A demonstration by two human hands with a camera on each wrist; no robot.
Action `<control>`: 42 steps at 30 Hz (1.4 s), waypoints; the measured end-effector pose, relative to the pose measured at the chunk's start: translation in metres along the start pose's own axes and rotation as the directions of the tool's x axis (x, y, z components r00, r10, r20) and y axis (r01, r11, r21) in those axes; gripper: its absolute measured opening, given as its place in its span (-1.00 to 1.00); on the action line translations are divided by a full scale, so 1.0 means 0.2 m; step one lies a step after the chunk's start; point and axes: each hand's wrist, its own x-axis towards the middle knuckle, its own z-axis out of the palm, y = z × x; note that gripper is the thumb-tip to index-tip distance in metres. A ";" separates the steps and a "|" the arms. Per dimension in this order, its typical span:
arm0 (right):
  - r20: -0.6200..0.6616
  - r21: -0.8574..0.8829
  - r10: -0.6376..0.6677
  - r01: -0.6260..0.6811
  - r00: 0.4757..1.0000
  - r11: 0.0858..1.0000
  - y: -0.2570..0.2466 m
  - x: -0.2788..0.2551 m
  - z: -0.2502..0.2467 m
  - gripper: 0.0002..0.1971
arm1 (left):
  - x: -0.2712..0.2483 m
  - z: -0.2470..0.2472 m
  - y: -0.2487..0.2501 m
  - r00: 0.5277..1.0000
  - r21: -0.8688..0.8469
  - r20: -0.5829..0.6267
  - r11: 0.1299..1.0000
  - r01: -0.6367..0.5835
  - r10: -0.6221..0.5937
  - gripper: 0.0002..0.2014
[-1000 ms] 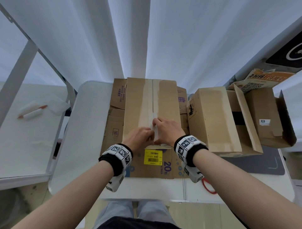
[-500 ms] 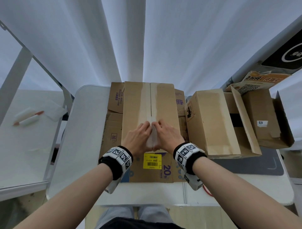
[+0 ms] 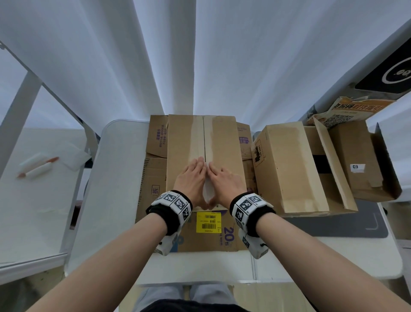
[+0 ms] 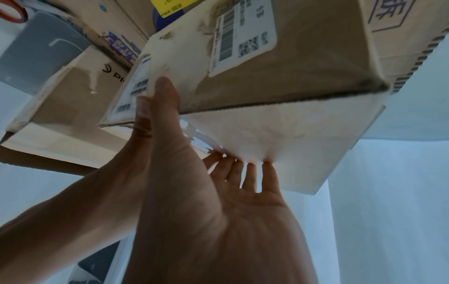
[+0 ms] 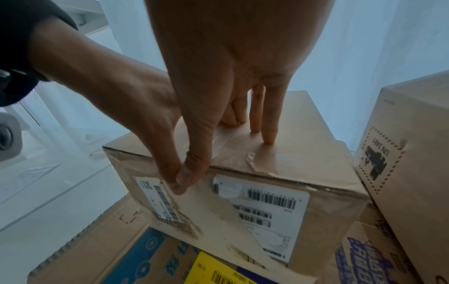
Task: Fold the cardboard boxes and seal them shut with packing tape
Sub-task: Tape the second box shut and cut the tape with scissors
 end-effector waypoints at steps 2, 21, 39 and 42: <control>-0.023 0.011 0.005 -0.005 1.000 1.000 0.00 -0.01 0.01 0.34 | 0.01 -0.01 0.00 1.000 0.026 0.015 1.000 -0.013 0.012 0.48; -0.120 0.691 0.472 -0.268 0.873 0.672 0.25 -0.07 0.10 -0.07 | -0.07 -0.15 -0.05 0.989 -0.357 0.065 0.922 0.149 -0.135 0.21; 0.144 0.954 0.483 -0.251 0.864 0.164 0.24 -0.08 0.14 -0.72 | -0.25 -0.05 -0.25 0.853 -0.685 0.240 0.541 0.488 -0.464 0.55; 0.127 0.969 0.435 -0.206 0.891 0.140 0.22 -0.09 0.13 -0.86 | -0.28 -0.04 -0.30 0.857 -0.691 0.230 0.542 0.478 -0.462 0.53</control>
